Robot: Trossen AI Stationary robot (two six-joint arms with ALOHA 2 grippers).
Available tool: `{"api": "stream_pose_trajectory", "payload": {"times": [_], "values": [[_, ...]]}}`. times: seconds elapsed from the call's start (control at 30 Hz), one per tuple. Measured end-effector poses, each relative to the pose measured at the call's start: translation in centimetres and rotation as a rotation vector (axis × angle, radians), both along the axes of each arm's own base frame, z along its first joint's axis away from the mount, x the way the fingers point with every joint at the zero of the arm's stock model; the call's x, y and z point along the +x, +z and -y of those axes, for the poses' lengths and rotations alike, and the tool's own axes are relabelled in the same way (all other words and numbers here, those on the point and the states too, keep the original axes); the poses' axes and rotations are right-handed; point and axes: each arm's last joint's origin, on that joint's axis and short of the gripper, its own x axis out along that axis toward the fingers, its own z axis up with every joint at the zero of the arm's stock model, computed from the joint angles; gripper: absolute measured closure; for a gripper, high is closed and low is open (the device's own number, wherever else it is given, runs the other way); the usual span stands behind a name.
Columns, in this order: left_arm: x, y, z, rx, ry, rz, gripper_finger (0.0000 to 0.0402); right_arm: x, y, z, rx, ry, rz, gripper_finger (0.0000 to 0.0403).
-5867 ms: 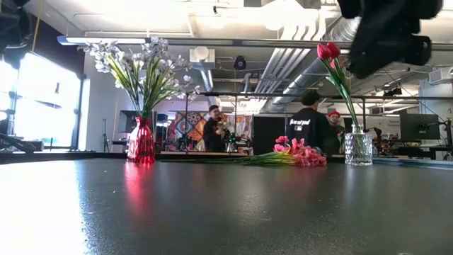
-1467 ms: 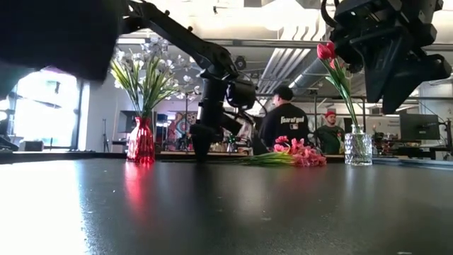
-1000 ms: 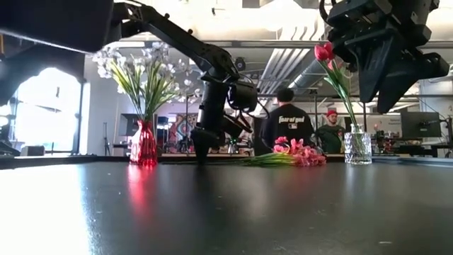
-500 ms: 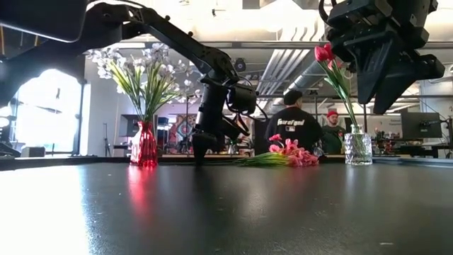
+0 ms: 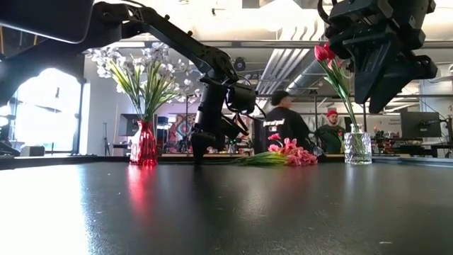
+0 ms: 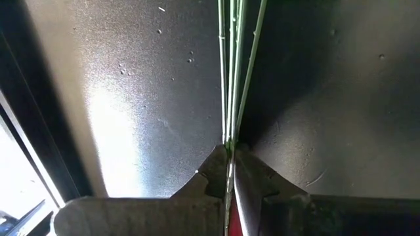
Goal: Sort flowers into vase by color
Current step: Put the top pink flowers into the violet vase
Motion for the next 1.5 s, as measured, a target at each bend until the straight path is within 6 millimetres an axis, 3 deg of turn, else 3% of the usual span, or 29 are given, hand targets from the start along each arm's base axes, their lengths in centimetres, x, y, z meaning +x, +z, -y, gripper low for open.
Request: {"api": "stream_pose_trajectory", "payload": {"times": [0.33,0.6,0.77,0.93,1.1,1.33,1.5], "values": [[0.0,0.0,0.0,-0.009,-0.008,0.0,0.0401,-0.1,0.3,0.1,-0.049,0.031,0.021,0.0249],[-0.1,0.0,-0.3,-0.029,-0.006,0.008,0.0401,-1.4,3.0,1.4,-0.103,0.015,0.146,0.025],[0.0,0.0,-0.3,-0.021,-0.004,0.017,0.0401,-2.7,7.3,2.8,-0.116,-0.01,0.269,0.0264],[0.0,0.0,-0.3,-0.018,0.002,0.02,0.0401,-4.0,13.3,3.4,-0.31,-0.01,0.409,0.0284],[0.0,0.0,-0.3,-0.014,0.013,0.024,0.0401,-5.3,16.7,3.6,-0.465,0.017,0.431,0.0298],[-0.2,0.0,-0.2,-0.027,0.011,0.009,0.0401,-6.3,16.0,3.8,-0.505,0.029,0.321,0.031],[0.0,2.7,-0.1,-0.026,0.02,0.086,0.0401,-6.3,14.7,3.8,-0.5,0.016,0.268,0.0311]]}}
